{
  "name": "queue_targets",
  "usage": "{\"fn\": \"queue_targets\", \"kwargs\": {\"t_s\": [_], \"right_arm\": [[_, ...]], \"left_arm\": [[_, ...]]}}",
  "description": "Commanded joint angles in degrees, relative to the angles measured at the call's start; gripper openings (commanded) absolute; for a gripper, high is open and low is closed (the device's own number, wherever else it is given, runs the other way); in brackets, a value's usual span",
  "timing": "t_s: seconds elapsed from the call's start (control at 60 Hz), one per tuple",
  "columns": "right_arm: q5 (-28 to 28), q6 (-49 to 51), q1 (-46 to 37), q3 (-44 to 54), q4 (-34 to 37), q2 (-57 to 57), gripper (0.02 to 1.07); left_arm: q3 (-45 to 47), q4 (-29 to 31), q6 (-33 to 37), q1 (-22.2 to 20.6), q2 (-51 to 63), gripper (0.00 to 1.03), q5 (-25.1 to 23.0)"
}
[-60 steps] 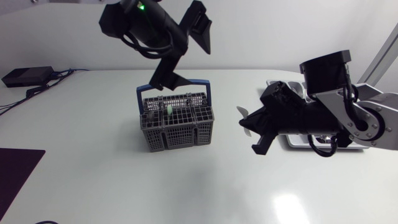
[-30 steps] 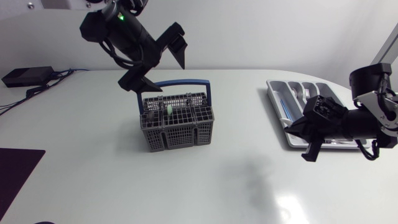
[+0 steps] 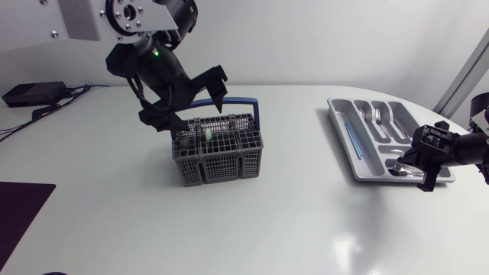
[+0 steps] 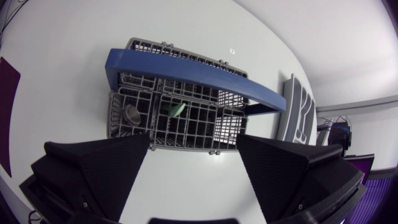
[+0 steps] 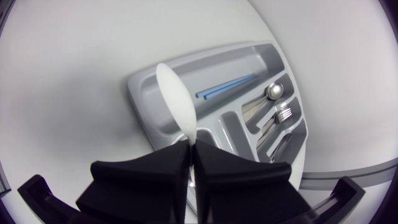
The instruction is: Unload the cutlery basket into the drawer organizer.
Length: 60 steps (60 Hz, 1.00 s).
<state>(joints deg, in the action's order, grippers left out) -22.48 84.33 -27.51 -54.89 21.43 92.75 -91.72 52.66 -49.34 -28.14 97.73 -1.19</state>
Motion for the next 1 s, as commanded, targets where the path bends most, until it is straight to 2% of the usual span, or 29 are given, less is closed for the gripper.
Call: {"fn": "queue_targets", "kwargs": {"t_s": [0.0, 0.1, 0.4, 0.483, 0.583, 0.7, 0.983], "right_arm": [[1.0, 4.1, -1.7, -2.8, -0.1, 3.7, 0.07], [2.4, 5.1, -3.0, -5.0, -0.2, 6.2, 0.07], [6.8, 7.9, -4.1, -4.3, -7.0, 9.7, 0.09], [7.9, 7.9, -4.2, -2.8, -11.0, 9.8, 0.22], [8.2, 7.9, -4.2, -2.0, -12.1, 9.5, 0.32], [8.7, 7.8, -4.1, -0.9, -14.0, 8.5, 0.49], [8.7, 5.1, -2.9, 1.6, -14.0, 1.9, 0.71]], "left_arm": [[2.5, 0.4, 3.6, 0.3, -2.2, 0.98, 0.3], [4.0, 0.3, 5.7, 0.2, -2.9, 0.98, 0.8], [6.7, 0.2, 10.7, 0.4, -4.7, 0.98, 1.5], [7.4, 0.2, 11.4, 0.4, -4.7, 0.98, 2.2], [8.1, 0.2, 12.0, 0.4, -4.7, 0.98, 2.5], [8.4, 0.1, 12.6, 0.4, -4.8, 0.98, 2.6], [8.4, 0.1, 13.5, 0.4, -5.4, 0.98, 4.2]]}}
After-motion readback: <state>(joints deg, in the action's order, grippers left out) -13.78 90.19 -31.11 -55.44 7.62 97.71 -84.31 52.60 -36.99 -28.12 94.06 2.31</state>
